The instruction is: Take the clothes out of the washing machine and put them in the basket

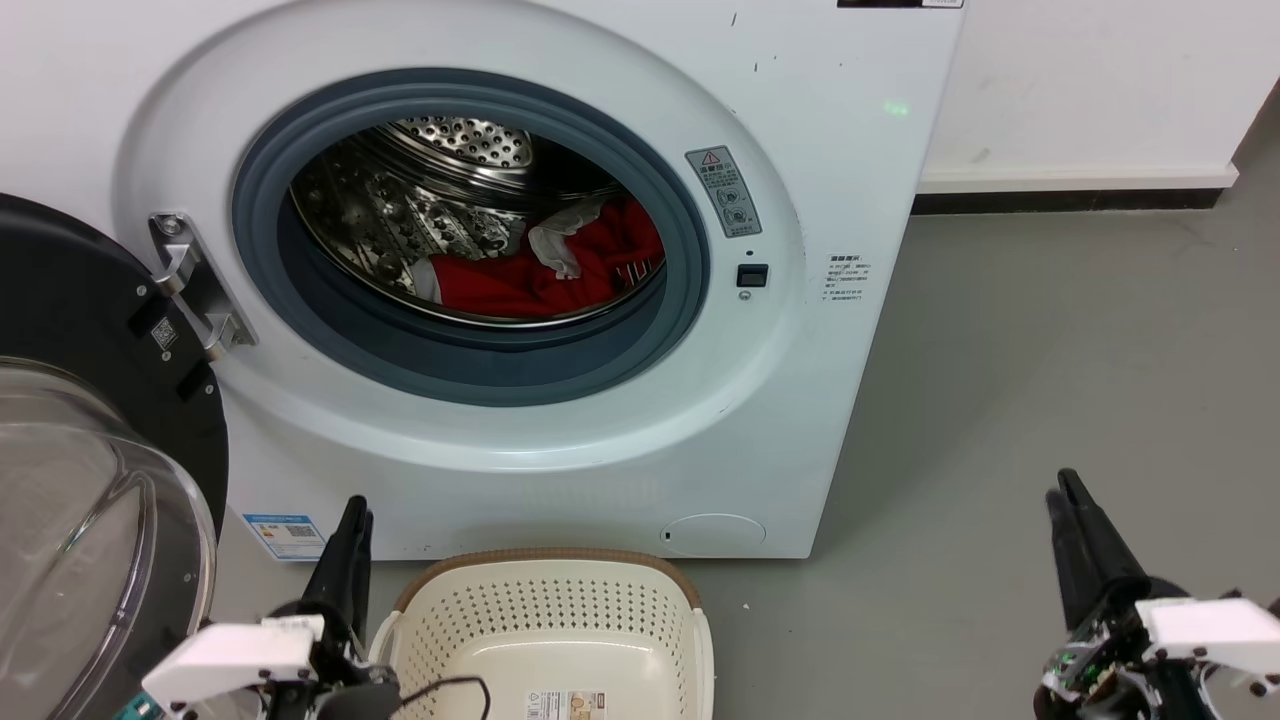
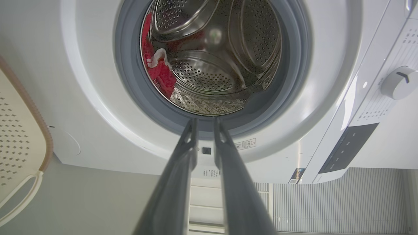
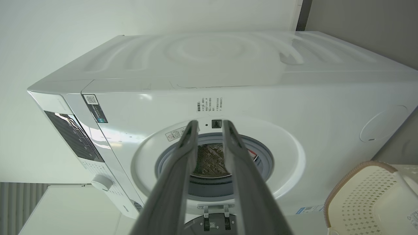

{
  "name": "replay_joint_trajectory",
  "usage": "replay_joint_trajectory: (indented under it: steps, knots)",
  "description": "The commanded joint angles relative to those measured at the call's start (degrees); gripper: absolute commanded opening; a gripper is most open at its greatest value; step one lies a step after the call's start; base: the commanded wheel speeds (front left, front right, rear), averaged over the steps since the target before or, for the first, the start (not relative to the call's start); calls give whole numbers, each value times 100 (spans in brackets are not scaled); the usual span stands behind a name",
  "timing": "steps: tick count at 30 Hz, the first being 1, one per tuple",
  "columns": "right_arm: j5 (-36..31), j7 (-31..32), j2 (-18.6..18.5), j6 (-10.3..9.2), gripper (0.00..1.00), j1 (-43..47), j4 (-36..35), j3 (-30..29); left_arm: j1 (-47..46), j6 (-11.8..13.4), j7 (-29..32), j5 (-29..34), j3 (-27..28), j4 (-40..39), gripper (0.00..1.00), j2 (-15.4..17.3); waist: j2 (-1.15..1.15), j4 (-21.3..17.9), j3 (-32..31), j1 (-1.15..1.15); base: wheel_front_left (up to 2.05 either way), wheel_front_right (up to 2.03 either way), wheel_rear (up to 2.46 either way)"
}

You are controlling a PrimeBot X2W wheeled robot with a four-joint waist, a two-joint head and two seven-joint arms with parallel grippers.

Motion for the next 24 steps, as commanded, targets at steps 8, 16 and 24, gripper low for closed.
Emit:
replay_joint_trajectory:
  steps: [8,16,24]
  knots:
    - [-367,-242,4,0,100,152,-38,-42,114,5,-244,462,-19,-111,100,-8,0,0,7,0,0,0,0]
    - [-1254,-433,3,0,100,214,-337,-110,128,177,-432,1229,-16,-394,100,-7,0,-1,19,0,0,0,0]
    - [-2409,-634,2,0,100,314,-751,-17,179,466,-631,2274,-187,-693,100,-6,0,-4,37,0,0,0,0]
